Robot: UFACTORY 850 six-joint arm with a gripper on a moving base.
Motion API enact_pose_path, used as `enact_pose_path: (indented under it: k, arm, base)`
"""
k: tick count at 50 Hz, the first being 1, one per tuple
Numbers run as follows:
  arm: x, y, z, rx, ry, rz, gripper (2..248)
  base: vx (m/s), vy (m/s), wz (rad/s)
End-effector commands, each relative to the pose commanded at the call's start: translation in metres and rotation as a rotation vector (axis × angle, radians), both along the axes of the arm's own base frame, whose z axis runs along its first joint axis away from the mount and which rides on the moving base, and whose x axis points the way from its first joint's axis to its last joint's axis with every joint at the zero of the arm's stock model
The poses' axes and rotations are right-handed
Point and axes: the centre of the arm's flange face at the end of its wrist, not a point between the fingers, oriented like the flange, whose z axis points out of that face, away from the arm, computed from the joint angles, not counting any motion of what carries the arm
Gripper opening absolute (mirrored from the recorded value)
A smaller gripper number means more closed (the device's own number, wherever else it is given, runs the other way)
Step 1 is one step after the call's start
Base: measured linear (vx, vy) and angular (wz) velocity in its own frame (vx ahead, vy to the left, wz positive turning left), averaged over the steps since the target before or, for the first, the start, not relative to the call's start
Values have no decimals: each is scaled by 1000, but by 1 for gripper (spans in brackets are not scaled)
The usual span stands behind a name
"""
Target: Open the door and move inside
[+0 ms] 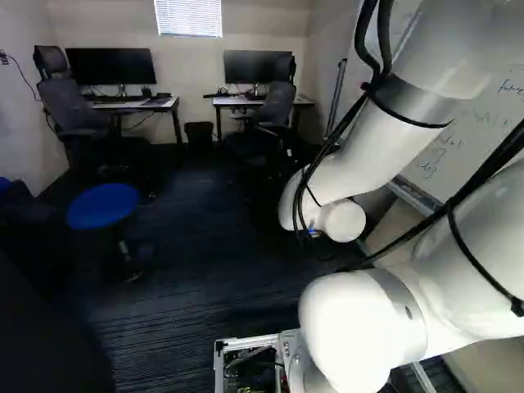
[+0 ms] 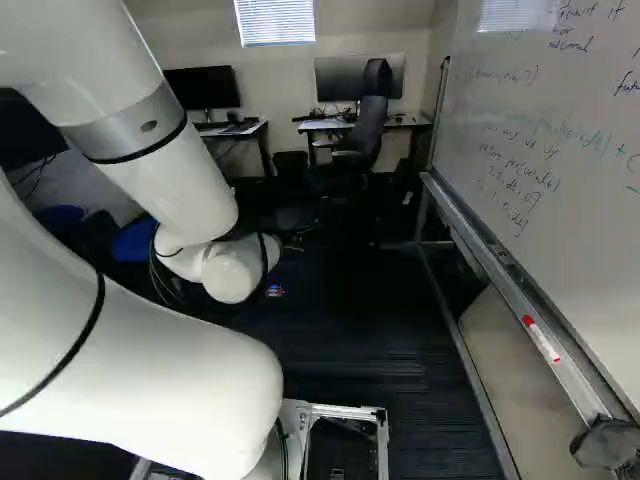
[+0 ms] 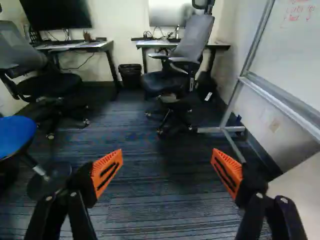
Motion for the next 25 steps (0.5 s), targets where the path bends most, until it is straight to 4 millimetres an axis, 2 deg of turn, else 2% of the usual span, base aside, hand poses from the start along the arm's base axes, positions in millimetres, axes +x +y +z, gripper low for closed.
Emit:
enact_pose_path:
  k: [25]
  arm:
    - [-2, -1, -1, -1, 2, -2, 247]
  base:
    - [0, 0, 0]
